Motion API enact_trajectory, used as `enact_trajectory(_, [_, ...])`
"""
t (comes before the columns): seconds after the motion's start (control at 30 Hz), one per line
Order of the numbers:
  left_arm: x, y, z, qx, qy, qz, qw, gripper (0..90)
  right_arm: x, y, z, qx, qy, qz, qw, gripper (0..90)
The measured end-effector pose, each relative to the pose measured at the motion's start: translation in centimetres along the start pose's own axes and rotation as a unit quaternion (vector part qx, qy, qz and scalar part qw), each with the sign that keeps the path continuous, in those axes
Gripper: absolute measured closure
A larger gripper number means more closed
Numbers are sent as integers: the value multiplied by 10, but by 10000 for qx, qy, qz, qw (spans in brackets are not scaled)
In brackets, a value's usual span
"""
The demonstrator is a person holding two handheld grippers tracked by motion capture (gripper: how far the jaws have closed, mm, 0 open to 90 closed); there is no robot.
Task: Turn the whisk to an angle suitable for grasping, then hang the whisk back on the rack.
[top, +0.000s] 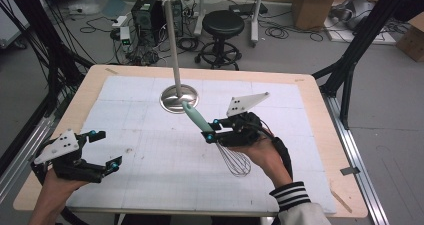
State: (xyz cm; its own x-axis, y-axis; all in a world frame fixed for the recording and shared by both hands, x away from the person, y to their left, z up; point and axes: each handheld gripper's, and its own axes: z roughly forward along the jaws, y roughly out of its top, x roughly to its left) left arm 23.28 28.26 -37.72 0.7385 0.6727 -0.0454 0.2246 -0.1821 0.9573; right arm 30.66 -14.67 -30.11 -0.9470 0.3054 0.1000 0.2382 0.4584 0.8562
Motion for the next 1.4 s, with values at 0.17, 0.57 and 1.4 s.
enact_trajectory(0.17, [0,0,0,-14,-7,4,10000,17,3,6,-2,-341,-42,-42,9994,693])
enact_trajectory(0.57, [-1,1,-1,24,-20,5,10000,17,2,7,-4,-474,-20,19,9989,692])
enact_trajectory(1.4, [-6,32,14,45,-196,127,9997,17,1,6,-8,-653,-70,-17,9978,692])
